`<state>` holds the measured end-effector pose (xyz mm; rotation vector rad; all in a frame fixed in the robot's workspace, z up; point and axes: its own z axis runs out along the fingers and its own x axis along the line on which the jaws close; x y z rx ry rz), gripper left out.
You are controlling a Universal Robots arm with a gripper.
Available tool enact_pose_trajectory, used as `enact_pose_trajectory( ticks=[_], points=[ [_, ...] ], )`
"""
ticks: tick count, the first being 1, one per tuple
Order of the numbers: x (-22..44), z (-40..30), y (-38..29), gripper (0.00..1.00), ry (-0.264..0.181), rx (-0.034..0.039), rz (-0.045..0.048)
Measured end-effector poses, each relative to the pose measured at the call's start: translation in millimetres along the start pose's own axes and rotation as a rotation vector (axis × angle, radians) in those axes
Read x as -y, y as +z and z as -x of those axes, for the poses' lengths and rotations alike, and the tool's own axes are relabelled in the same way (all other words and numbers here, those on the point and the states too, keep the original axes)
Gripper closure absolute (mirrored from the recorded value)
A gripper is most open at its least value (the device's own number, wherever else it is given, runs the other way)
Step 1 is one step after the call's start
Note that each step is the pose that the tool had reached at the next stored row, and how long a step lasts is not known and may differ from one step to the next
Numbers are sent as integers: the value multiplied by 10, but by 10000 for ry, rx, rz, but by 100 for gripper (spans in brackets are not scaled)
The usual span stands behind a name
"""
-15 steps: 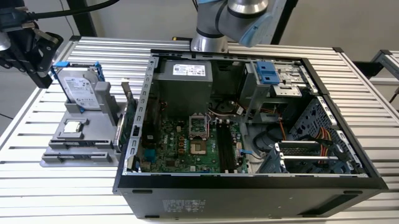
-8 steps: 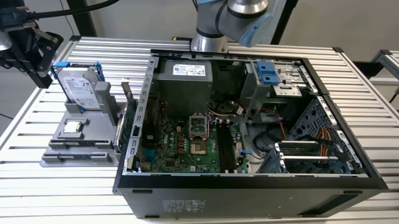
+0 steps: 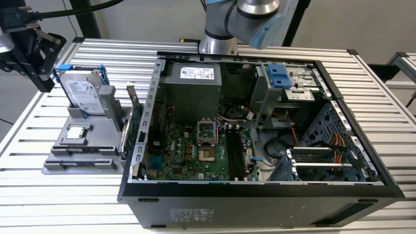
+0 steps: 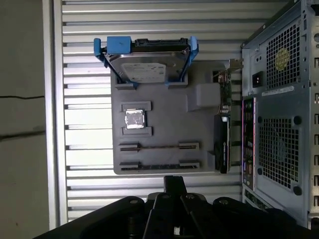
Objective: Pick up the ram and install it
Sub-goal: 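Pick up the ram and move it above insertion slot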
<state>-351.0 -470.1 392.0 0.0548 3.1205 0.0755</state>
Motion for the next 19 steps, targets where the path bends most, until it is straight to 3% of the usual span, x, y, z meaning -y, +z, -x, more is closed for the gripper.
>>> enact_pose_trajectory(
  ticks=[19],
  points=[
    [0, -1, 0, 100, -126, -6, 2]
  ],
)
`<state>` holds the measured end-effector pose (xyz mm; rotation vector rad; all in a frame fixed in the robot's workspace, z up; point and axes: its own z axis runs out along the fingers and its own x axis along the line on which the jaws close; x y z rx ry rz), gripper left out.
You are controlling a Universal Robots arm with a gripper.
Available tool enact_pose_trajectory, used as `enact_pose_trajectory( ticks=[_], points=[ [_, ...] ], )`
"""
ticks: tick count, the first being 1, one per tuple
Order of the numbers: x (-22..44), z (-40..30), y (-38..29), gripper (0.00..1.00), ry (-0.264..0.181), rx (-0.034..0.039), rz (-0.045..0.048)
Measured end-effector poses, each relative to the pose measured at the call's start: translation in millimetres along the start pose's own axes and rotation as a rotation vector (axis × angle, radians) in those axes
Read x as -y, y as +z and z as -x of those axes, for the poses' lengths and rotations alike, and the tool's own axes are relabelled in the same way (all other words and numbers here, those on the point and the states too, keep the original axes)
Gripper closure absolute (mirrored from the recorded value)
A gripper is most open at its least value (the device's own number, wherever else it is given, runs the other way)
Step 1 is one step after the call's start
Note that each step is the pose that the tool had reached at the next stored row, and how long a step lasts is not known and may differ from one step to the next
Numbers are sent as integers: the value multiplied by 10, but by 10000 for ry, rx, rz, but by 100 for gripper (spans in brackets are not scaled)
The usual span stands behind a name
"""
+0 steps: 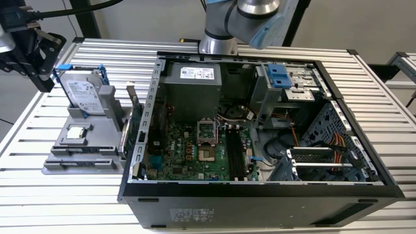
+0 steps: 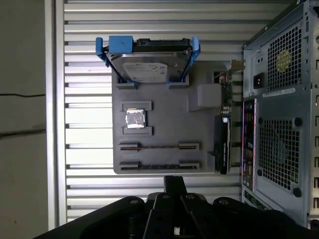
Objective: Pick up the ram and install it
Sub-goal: 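Pick up the ram and move it above insertion slot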
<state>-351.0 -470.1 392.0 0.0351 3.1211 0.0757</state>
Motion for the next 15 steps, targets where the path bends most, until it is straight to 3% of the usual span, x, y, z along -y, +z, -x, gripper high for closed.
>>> enact_pose_trajectory(
  ticks=[15],
  points=[
    [0, 0, 0, 100, -150, -7, 3]
  ],
)
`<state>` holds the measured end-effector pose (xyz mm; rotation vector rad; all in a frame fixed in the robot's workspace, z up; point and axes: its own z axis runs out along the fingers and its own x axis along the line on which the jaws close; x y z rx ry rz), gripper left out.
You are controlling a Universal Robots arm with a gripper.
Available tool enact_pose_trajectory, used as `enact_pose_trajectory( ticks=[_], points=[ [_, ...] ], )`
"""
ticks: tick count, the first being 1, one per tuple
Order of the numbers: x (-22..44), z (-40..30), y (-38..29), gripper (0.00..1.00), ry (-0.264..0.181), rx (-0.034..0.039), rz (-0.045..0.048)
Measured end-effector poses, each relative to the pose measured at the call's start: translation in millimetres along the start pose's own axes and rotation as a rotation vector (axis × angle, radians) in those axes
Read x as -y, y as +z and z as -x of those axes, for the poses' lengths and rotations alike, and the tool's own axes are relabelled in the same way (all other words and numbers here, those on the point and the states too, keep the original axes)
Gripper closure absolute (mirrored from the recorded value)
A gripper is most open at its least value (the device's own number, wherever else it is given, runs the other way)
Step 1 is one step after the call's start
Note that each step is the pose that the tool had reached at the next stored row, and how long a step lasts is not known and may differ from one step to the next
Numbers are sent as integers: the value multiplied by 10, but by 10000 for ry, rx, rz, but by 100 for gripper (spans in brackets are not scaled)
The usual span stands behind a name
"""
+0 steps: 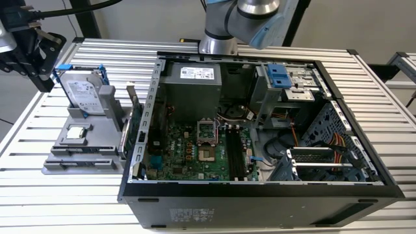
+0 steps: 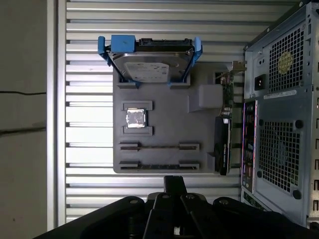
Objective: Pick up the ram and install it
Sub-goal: 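Pick up the ram and move it above insertion slot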
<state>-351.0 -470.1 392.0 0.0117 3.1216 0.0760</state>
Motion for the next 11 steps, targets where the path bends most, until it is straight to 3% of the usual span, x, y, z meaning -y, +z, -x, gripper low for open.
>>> enact_pose_trajectory(
  ticks=[11],
  points=[
    [0, 0, 0, 100, -74, -4, 1]
  ],
)
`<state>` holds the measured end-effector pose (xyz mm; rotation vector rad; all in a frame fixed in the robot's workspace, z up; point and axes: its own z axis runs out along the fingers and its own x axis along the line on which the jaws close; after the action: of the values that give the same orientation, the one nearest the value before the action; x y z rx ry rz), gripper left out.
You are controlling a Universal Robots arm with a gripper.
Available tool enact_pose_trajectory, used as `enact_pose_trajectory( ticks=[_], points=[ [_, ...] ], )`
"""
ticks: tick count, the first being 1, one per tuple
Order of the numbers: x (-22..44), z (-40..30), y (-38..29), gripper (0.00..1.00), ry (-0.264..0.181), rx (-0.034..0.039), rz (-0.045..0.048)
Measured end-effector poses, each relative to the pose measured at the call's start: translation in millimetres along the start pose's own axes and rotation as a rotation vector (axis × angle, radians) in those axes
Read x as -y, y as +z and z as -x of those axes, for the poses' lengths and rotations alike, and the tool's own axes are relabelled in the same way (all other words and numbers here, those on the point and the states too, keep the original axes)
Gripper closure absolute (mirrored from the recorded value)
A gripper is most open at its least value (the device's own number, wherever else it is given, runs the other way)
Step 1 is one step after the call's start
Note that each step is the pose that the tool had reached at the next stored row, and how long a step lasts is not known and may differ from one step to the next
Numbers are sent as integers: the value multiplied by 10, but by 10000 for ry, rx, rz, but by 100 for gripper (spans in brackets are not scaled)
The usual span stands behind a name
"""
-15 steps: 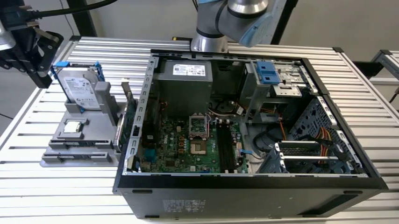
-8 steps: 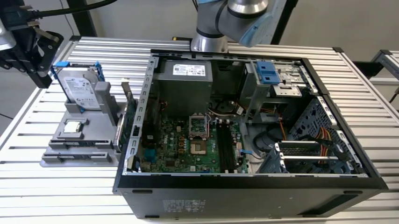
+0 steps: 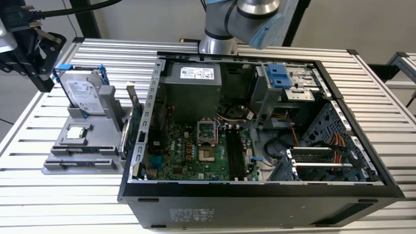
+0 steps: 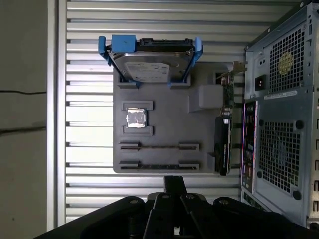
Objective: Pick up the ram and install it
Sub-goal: 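Pick up the ram and move it above insertion slot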
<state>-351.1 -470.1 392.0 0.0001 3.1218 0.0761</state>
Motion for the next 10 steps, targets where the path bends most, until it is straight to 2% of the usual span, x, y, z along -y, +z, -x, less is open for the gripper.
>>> enact_pose_trajectory(
  ticks=[10],
  points=[
    [0, 0, 0, 100, -344, -17, 6]
  ],
)
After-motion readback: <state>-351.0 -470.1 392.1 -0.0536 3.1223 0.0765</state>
